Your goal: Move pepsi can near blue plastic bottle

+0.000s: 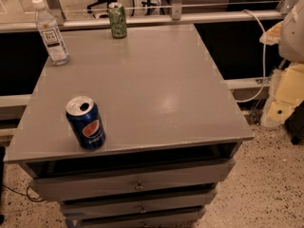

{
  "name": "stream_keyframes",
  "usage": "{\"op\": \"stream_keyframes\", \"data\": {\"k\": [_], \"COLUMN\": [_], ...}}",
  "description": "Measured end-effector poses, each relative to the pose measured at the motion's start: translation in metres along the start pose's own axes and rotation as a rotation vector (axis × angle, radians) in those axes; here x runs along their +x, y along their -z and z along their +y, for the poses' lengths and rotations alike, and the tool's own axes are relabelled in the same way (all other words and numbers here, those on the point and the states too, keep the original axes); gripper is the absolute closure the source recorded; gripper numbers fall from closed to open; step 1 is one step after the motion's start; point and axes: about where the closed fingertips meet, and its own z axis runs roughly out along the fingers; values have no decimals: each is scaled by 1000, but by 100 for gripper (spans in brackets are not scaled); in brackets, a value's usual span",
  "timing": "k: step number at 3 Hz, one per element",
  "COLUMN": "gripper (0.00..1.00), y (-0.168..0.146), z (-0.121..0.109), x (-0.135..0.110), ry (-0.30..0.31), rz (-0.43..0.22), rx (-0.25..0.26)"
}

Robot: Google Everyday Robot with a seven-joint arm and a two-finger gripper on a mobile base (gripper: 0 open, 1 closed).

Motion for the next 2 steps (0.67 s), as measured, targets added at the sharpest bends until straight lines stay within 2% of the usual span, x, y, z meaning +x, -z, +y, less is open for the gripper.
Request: {"op": "stream_keyframes", "data": {"k": [1,2], "gripper": [0,0], "y": [0,-8], "z": [0,2], "x": [0,-8], "ry": [0,-11], "rz": [0,-41], "rx": [0,-11]}}
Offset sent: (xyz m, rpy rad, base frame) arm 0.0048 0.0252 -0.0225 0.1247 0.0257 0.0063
